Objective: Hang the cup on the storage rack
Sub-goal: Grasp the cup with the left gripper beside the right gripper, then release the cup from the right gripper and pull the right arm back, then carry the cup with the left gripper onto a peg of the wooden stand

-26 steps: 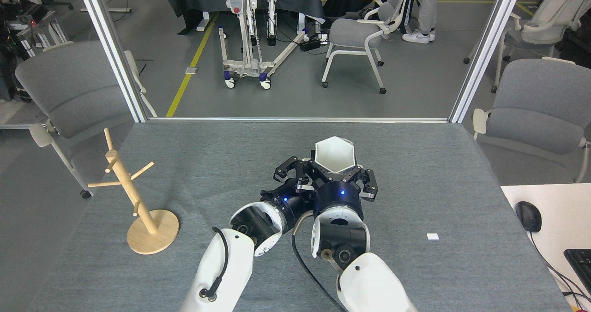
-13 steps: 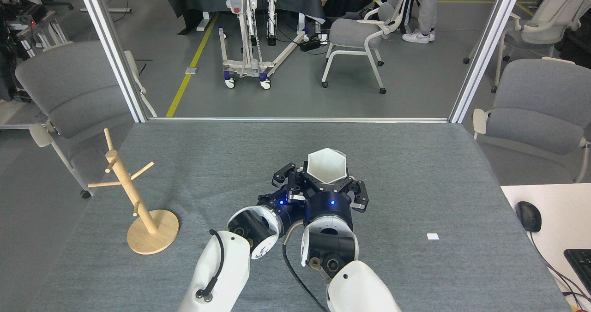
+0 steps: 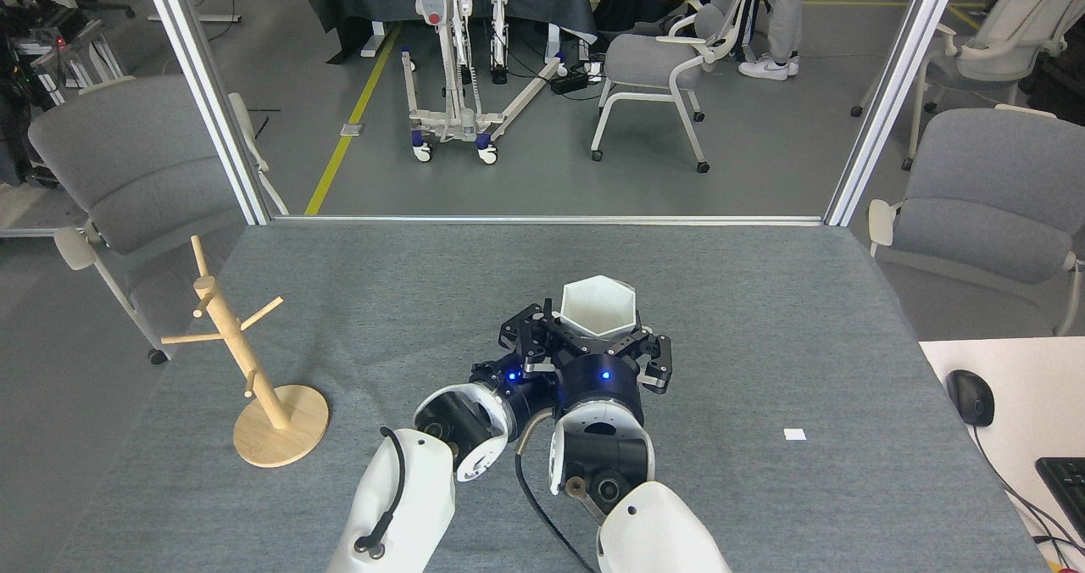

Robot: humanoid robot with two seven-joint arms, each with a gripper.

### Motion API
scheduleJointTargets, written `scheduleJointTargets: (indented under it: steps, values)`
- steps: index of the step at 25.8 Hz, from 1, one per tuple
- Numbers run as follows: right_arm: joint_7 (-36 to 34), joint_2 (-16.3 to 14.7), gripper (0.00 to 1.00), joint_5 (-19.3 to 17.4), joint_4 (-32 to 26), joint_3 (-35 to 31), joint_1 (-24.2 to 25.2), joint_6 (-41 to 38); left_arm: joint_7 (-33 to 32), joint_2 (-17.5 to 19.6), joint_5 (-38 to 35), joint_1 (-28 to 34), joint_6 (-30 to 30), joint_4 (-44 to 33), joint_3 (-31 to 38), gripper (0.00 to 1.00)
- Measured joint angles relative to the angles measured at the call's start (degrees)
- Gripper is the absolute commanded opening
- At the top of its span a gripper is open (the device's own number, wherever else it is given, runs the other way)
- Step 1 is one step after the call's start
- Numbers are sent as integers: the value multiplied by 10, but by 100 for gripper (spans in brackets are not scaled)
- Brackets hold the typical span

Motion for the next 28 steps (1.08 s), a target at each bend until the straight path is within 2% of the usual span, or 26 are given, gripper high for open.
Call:
scheduleJointTargets:
  steps: [4, 9, 12, 14, 16, 19, 23, 25, 28]
  values:
    - [-102, 2, 97, -13, -1, -2, -1, -16, -19, 6, -2, 16, -13, 3, 0, 0]
    - [-212, 2, 96, -75, -2, -14, -1, -21, -10, 22, -2, 49, -5, -9, 4, 0]
    - [-261, 1, 99, -99, -2, -43, -3, -32, -5, 49, -2, 96, 1, -49, 23, 0]
    - [-275, -5, 99, -105, -1, -85, -3, -61, -6, 71, -8, 139, 4, -88, 35, 0]
    - [-282, -21, 99, -113, 2, -145, -4, -118, -2, 95, -18, 194, 26, -138, 56, 0]
    - [-285, -64, 99, -144, 18, -263, 1, -267, 4, 122, -32, 274, 58, -206, 101, 0]
    - [-287, -109, 99, -178, 83, -403, 21, -463, 10, 138, -39, 360, 75, -253, 193, 0]
    - [-287, -129, 99, -180, 118, -441, 30, -521, 15, 141, -39, 383, 78, -262, 247, 0]
    - [-288, -155, 99, -172, 149, -472, 54, -558, 20, 141, -40, 394, 84, -266, 330, 0]
